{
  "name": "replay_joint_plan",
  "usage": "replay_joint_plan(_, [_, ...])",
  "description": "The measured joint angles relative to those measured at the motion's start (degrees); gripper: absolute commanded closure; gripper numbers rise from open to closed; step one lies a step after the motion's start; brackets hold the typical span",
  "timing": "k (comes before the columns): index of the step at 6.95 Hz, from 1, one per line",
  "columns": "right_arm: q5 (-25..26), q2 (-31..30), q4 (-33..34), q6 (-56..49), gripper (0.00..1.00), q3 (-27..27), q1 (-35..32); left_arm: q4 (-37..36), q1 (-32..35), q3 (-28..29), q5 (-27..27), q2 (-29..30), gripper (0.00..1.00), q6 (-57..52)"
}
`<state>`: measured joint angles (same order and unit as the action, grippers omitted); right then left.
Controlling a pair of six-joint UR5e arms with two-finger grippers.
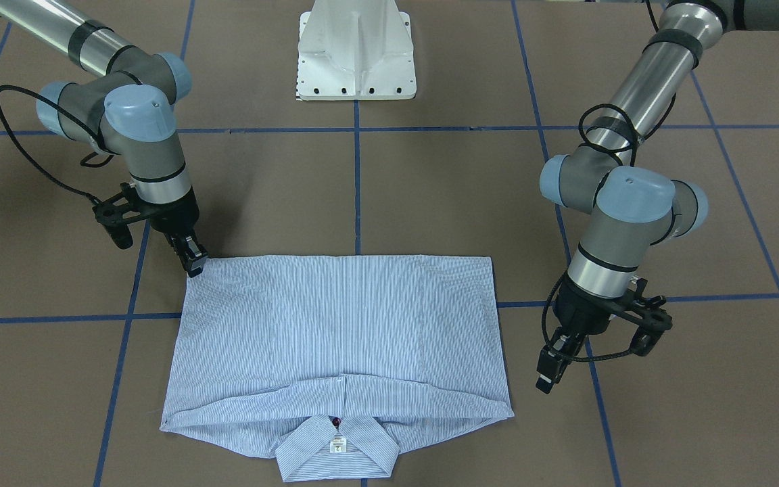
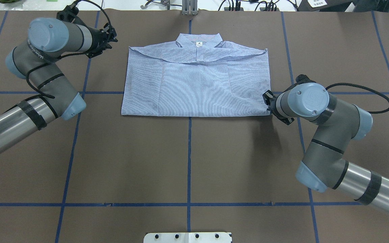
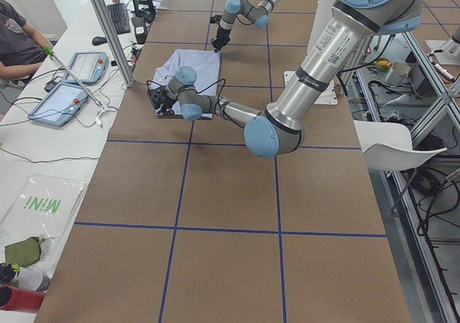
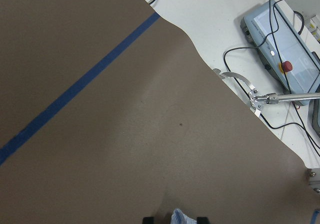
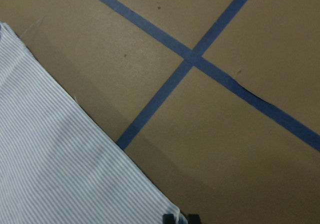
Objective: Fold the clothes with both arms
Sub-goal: 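Drag the grasped corner toward the robot with the right gripper, turning the shirt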
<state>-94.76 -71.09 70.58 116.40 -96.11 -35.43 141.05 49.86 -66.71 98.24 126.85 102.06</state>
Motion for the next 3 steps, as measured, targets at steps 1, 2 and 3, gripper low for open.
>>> replay_joint_plan(1, [-0.1, -0.2, 0.0, 0.3, 1.00, -0.9, 0.0, -0.1, 0.0, -0.4, 0.0, -0.1, 0.61, 0.0])
replay_joint_plan(2, [-0.8, -0.8, 0.2, 0.5, 1.00, -3.1, 0.0, -0.2, 0.0, -0.9, 0.0, -0.1, 0.62, 0.1])
replay_joint_plan(3, [-2.2, -3.0, 0.5, 1.1, 1.00, -7.5, 0.6, -0.4, -0.1, -1.7, 0.1, -0.1, 0.62, 0.2])
